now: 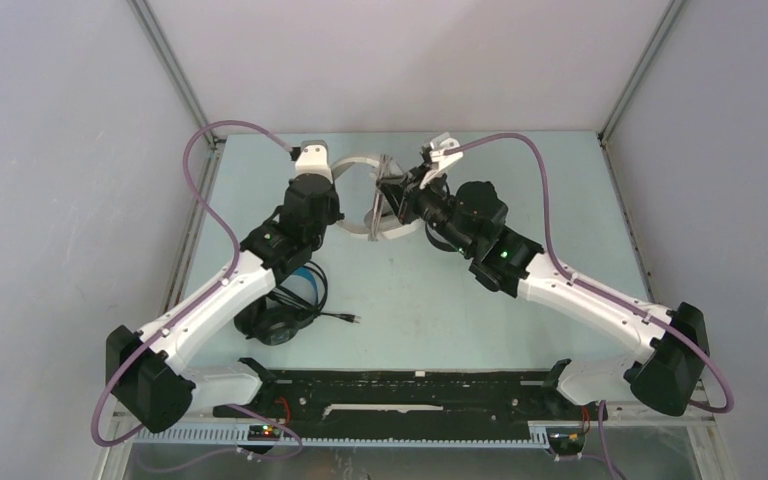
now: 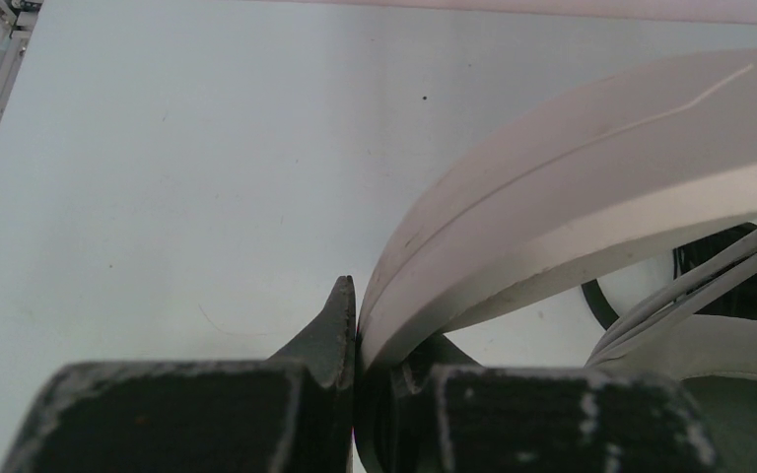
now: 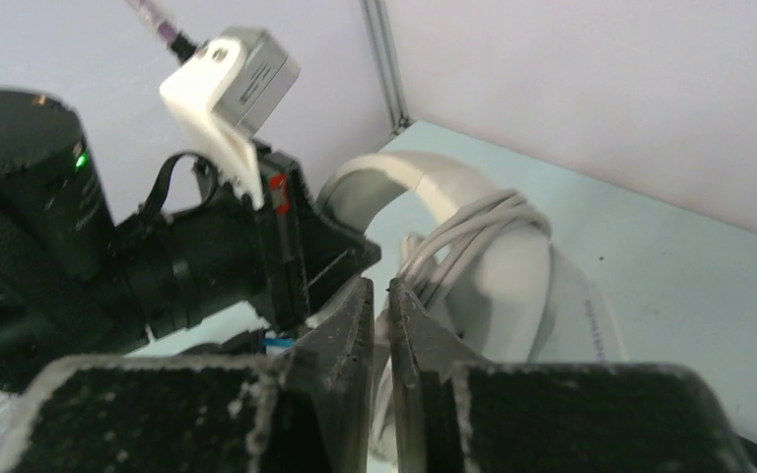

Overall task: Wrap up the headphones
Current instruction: Wrap the headphones cable around the headphones.

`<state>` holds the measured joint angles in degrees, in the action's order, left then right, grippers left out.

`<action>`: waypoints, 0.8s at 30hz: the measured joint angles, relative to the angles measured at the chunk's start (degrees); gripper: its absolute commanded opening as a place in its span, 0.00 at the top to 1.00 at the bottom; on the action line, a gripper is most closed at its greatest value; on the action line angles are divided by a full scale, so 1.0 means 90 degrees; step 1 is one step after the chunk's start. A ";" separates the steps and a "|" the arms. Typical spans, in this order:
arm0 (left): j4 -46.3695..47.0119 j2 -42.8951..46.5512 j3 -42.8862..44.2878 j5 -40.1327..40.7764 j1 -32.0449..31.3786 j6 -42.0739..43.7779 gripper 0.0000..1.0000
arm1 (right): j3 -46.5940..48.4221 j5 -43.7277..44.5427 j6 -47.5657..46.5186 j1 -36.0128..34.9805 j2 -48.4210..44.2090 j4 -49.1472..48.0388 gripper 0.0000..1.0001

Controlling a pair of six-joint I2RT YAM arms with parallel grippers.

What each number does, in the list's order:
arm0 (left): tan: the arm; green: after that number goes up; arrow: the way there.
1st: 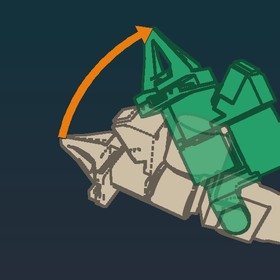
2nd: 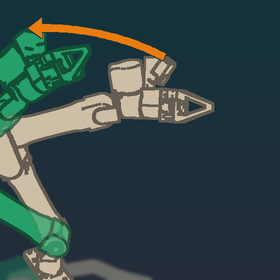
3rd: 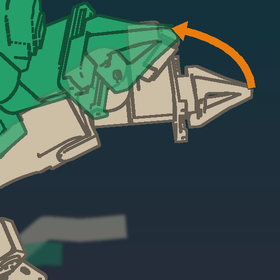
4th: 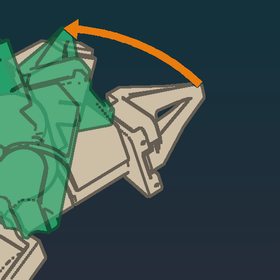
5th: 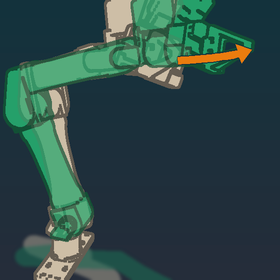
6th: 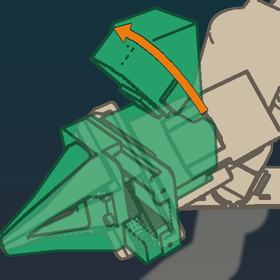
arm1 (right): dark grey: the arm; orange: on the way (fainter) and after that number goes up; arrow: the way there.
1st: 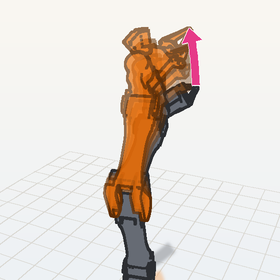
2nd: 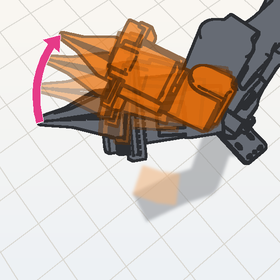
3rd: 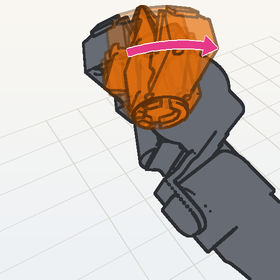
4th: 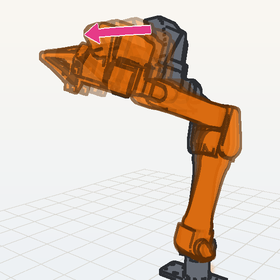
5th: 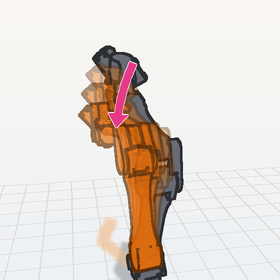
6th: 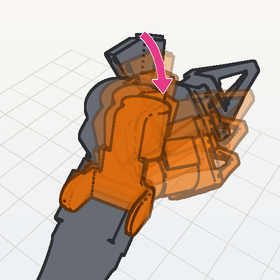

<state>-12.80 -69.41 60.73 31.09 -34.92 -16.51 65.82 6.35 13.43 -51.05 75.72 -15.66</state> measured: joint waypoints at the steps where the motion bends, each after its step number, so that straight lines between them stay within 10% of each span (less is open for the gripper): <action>1: -0.0019 -0.0002 0.0000 0.0005 0.0012 -0.0007 1.00 | 0.0000 0.0010 -0.0017 -0.0053 -0.0002 0.0097 0.87; 24: -0.0170 -0.0022 0.0005 0.0019 0.0068 -0.0066 1.00 | -0.0002 0.0068 0.0019 -0.0279 -0.0117 0.1137 0.83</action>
<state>-14.33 -69.60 60.77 31.27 -34.30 -17.10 65.80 6.96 13.61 -53.56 74.67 -5.43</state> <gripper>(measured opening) 0.102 0.143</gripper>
